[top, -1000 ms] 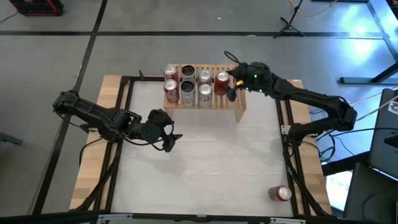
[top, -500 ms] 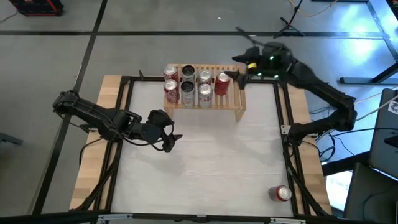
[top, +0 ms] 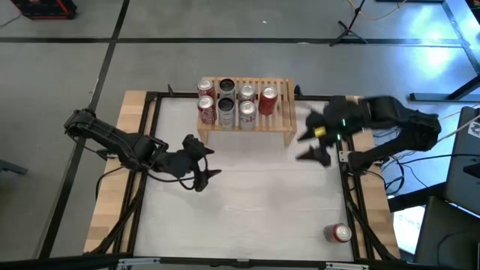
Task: Place canned beverage on shelf
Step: Put the dark red soda can on the shelf aligned with the dark red soda can
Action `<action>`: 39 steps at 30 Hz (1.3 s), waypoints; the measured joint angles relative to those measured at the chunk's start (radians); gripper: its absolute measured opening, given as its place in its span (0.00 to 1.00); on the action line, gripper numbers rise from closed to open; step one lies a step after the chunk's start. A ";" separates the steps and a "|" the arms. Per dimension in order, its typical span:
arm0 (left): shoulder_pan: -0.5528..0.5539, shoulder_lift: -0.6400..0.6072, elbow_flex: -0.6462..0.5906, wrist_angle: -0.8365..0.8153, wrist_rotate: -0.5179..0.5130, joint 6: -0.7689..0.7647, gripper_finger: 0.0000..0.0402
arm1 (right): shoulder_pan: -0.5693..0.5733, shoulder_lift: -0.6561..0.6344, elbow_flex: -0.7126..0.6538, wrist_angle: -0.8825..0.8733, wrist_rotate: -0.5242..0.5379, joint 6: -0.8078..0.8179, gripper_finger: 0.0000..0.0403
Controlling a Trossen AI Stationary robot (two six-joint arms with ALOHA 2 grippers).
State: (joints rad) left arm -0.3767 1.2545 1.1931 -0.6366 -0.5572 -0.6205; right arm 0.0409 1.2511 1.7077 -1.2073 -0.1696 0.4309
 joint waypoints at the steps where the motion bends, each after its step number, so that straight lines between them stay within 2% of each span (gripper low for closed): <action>1: -0.005 0.002 0.000 0.014 -0.002 0.008 0.87 | 0.057 0.002 0.000 -0.025 0.036 0.053 0.89; 6: -0.031 0.032 0.000 0.117 -0.003 0.029 0.87 | 0.322 0.017 0.000 -0.152 0.163 0.298 0.89; 11: -0.066 0.080 0.000 0.275 0.000 0.029 0.87 | 0.534 0.039 -0.024 -0.225 0.217 0.489 0.89; 17: -0.101 0.166 0.000 0.419 -0.002 -0.039 0.87 | 0.783 0.040 -0.158 -0.223 0.225 0.709 0.89; 22: -0.128 0.244 0.000 0.488 -0.004 -0.139 0.87 | 0.978 0.040 -0.275 -0.173 0.211 0.960 0.89; 26: -0.163 0.300 0.011 0.585 0.001 -0.157 0.87 | 1.062 0.041 -0.376 -0.085 0.202 1.144 0.89; 30: -0.183 0.353 0.082 0.577 -0.014 -0.162 0.87 | 1.092 0.059 -0.459 -0.043 0.188 1.246 0.89; 39: -0.183 0.398 0.134 0.545 -0.001 -0.188 0.87 | 1.092 0.137 -0.506 -0.016 0.111 1.283 0.89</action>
State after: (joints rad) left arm -0.5598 1.6524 1.3270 -0.0917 -0.5579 -0.8083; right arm 1.1324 1.3882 1.2018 -1.2233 -0.0589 1.7138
